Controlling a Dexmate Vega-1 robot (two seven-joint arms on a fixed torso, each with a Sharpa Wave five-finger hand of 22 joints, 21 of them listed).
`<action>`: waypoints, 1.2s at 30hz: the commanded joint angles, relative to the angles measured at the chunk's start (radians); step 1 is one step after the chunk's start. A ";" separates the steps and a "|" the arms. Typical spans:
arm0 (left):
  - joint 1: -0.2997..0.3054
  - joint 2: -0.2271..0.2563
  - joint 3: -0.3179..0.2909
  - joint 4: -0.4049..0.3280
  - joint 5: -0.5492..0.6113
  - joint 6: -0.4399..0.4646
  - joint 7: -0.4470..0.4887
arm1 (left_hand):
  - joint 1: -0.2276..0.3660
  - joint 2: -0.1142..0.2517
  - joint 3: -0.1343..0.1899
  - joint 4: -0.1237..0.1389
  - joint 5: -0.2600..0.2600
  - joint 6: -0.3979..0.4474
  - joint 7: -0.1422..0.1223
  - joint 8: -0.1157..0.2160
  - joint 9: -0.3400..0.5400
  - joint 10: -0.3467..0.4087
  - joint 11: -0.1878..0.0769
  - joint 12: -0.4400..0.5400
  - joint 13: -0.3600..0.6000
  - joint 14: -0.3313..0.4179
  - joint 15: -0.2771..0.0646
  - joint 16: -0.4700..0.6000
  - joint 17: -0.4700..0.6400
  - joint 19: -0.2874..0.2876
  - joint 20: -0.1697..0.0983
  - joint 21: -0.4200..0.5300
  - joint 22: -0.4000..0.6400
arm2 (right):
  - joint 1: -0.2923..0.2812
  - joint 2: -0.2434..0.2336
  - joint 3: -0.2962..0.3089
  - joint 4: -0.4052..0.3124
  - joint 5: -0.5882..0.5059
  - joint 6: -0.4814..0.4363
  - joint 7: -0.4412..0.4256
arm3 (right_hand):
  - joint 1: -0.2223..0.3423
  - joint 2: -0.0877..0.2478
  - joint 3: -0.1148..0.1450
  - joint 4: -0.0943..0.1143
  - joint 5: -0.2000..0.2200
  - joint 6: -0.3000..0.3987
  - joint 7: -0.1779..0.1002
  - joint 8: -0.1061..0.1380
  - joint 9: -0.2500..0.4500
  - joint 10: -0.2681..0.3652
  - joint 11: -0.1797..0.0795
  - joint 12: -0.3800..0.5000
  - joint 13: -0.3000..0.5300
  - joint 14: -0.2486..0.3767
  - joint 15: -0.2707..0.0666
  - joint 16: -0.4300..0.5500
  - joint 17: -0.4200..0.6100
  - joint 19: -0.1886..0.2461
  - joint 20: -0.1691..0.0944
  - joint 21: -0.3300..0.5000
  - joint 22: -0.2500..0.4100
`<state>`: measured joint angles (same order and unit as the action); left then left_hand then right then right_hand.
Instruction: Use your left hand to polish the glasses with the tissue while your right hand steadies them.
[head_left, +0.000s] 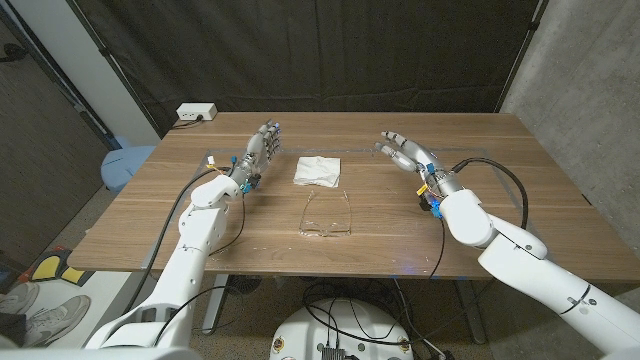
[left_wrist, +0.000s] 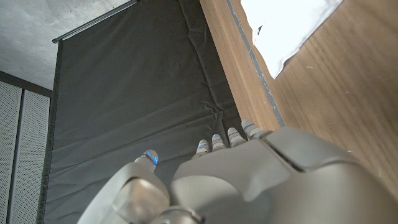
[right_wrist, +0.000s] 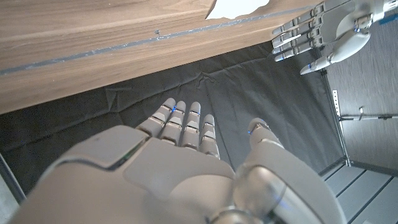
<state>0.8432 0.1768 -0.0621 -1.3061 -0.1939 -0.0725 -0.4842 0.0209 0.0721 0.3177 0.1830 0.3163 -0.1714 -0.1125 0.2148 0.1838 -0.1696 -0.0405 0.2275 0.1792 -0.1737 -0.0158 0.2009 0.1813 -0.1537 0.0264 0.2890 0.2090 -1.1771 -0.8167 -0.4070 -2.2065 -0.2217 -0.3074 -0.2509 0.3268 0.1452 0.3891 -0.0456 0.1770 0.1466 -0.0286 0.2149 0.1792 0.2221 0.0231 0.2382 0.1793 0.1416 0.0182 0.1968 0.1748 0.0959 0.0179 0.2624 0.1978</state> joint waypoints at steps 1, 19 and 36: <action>-0.039 0.008 0.007 0.052 0.010 -0.012 -0.048 | 0.004 0.086 0.003 -0.005 0.002 -0.130 -0.005 0.004 0.004 -0.055 0.014 0.010 0.005 -0.077 0.016 0.008 0.001 0.010 0.025 0.011 0.000 | 0.035 -0.046 -0.127 -0.137 -0.195 -0.197 0.053 | 0.006 0.010 0.002 -0.006 0.003 0.003 -0.008 -0.004 0.005 0.004 -0.009 0.004 0.004 0.006 -0.006 0.004 0.003 0.009 0.003 0.006 0.005; -0.086 0.008 0.002 0.117 0.020 -0.026 -0.089 | 0.007 0.083 0.003 -0.007 0.001 -0.116 -0.006 0.002 0.004 -0.033 0.021 0.012 0.005 -0.057 0.019 0.007 0.002 0.012 0.026 0.012 -0.002 | 0.171 -0.041 -0.357 -0.199 -0.489 -0.350 0.225 | 0.018 0.033 0.012 -0.002 0.006 0.022 -0.025 -0.004 0.006 0.028 -0.034 0.005 0.004 0.029 -0.039 0.007 0.006 0.030 -0.007 0.013 0.006; -0.120 -0.003 0.005 0.160 0.039 -0.031 -0.106 | 0.008 0.079 0.002 -0.007 0.000 -0.113 -0.007 -0.003 0.004 -0.030 0.022 0.007 0.006 -0.055 0.018 0.002 0.002 0.014 0.027 0.011 -0.003 | 0.274 0.006 -0.504 -0.158 -0.665 -0.334 0.428 | 0.052 0.031 0.028 -0.020 0.008 0.015 -0.025 -0.011 0.006 0.034 -0.046 -0.001 0.003 0.039 -0.053 0.002 0.001 0.042 -0.010 0.016 0.007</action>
<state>0.7412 0.1792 -0.0582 -1.1688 -0.1644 -0.1019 -0.5797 0.0289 0.0799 0.3177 0.1833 0.3163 -0.1714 -0.1122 0.2148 0.1837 -0.1717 -0.0213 0.2329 0.1826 -0.1772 -0.0015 0.2046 0.1815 -0.1376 0.0522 0.2931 0.2045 -0.9607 -0.8372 -0.8262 -2.3841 -0.7773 -0.6456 0.0616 0.3649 0.1754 0.4101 -0.0605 0.1770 0.1643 -0.0537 0.2102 0.1841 0.2567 -0.0167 0.2382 0.1792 0.1794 -0.0267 0.1968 0.1767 0.1263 0.0123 0.2739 0.2026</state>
